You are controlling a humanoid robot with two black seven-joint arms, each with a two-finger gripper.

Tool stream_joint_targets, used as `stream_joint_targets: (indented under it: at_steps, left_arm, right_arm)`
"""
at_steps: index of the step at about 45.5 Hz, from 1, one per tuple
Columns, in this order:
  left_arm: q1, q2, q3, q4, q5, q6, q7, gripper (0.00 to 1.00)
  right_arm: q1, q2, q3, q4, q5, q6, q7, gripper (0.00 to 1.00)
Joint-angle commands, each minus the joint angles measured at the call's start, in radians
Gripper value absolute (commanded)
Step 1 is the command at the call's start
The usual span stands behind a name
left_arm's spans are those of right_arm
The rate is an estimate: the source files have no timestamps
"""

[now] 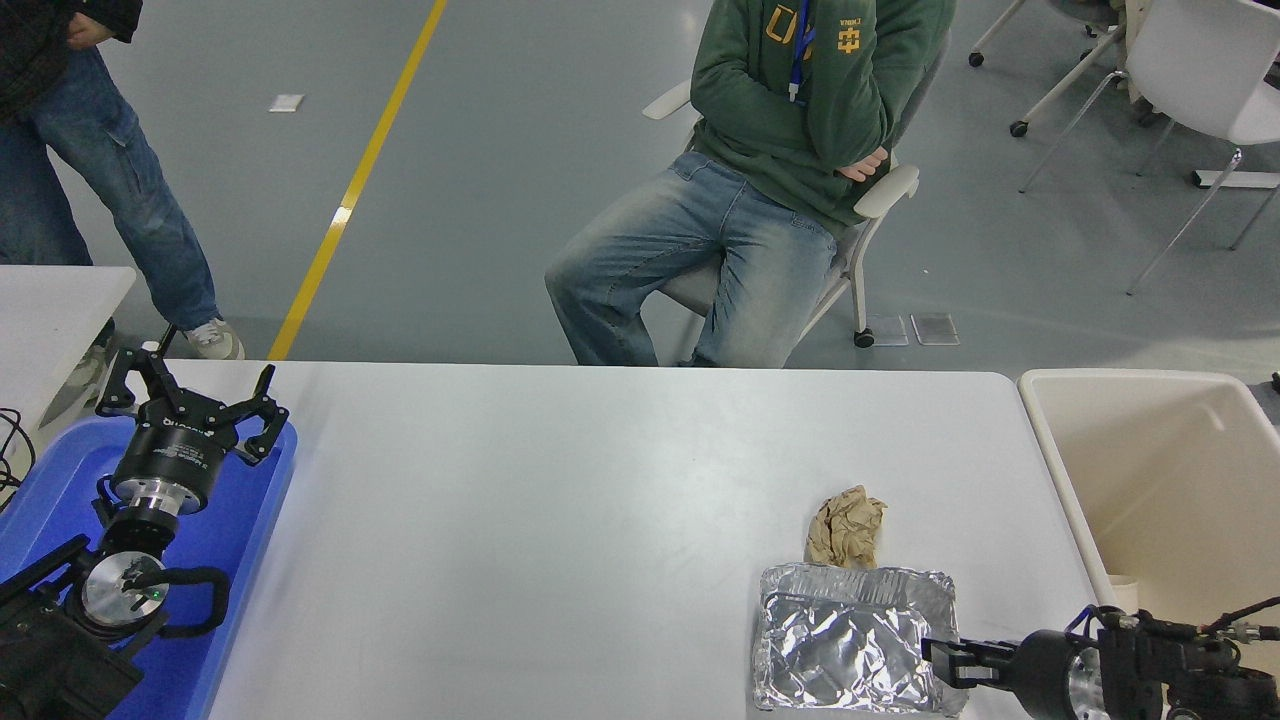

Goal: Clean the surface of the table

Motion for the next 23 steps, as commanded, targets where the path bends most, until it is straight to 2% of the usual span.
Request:
stream_joint_targets:
  at_steps: [1, 7, 23]
  left_arm:
    - [0.000, 0.000, 0.000, 0.000, 0.000, 0.000, 0.001, 1.00]
    - [0.000, 0.000, 0.000, 0.000, 0.000, 0.000, 0.000, 1.00]
    - [0.000, 0.000, 0.000, 0.000, 0.000, 0.000, 0.000, 1.00]
  right_arm:
    - [0.015, 0.000, -0.015, 0.000, -0.004, 0.003, 0.000, 0.07]
    - [0.018, -0.005, -0.030, 0.000, -0.004, 0.005, 0.000, 0.00]
    - [0.087, -0.060, -0.068, 0.023, 0.003, 0.028, 0.002, 0.00]
